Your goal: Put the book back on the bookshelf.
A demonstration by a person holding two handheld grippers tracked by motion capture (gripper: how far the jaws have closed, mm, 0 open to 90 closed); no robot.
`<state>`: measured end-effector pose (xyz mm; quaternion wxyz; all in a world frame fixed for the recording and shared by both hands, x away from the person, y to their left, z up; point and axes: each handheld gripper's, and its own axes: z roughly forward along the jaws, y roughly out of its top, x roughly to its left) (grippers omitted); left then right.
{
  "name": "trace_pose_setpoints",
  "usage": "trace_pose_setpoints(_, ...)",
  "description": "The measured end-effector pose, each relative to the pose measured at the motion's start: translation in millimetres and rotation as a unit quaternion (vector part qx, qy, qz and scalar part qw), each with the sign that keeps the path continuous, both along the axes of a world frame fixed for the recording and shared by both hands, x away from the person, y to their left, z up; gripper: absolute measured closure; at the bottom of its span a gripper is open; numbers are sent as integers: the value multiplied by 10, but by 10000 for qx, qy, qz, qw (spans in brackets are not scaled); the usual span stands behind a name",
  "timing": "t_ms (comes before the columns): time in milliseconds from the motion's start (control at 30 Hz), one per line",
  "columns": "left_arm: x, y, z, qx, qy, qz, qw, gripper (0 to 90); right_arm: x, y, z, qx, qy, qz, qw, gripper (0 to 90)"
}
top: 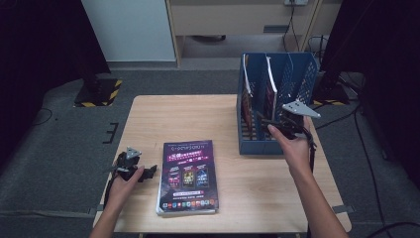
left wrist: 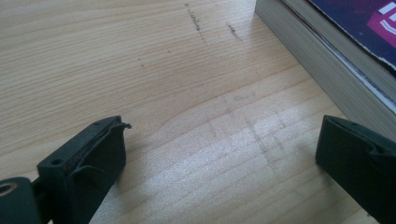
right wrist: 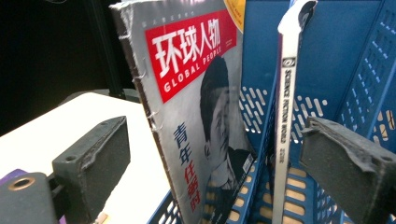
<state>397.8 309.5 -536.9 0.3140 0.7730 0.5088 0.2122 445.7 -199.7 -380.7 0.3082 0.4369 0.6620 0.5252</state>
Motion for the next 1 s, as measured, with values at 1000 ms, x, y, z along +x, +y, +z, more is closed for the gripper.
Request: trace_pose_setpoints(1000, 1, -2, 0, 3, 2, -4, 10000, 9, -379, 317, -298, 62, 107, 583, 9982, 110)
